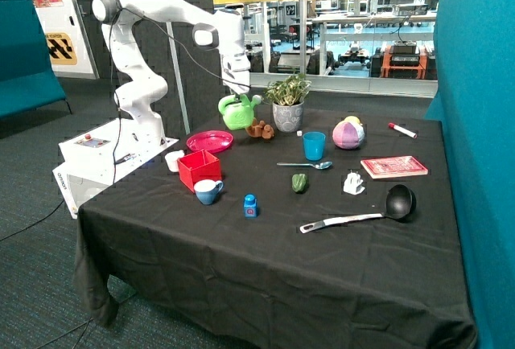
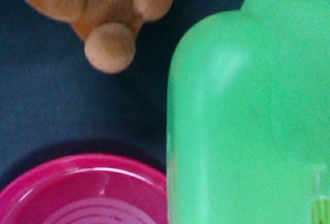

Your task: Water the pot plant and put the can on the plate

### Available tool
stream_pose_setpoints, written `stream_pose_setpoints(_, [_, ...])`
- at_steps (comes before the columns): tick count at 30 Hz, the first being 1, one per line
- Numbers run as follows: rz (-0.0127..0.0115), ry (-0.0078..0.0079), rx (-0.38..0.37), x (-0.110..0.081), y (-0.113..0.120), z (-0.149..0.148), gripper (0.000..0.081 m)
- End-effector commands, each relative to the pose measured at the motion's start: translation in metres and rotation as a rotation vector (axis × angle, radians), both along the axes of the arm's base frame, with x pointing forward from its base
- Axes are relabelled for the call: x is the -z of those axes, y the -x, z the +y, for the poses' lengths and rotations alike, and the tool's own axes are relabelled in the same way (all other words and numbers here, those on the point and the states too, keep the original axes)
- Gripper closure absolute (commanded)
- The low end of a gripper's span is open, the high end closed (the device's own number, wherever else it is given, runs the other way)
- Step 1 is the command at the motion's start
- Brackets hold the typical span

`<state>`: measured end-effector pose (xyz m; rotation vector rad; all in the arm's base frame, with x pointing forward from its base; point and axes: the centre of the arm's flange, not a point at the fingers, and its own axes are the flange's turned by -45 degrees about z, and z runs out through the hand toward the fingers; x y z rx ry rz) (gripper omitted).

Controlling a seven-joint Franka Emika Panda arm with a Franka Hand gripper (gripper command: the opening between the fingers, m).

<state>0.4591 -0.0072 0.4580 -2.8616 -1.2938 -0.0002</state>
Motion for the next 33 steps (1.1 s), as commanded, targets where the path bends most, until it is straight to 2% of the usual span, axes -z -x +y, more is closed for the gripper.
stream_pose_setpoints(1, [-0.0003, 0.001, 0.047, 0.013, 0.026, -0.016, 0.0808])
stream_pose_setpoints(9, [-0.0003, 0.001, 0.052, 0.029, 0.051, -0.009, 0.0808])
stream_pose_setpoints(17, [-0.0003, 0.001, 0.047, 0.033, 0.061, -0.004, 0.0808])
stream_pose_setpoints(24, [-0.0002, 0.001, 0.129, 0.042, 0.078, -0.018, 0.0808])
stream_pose_setpoints(33, [-0.0002, 0.001, 0.16, 0.054, 0.091, -0.023, 0.0808])
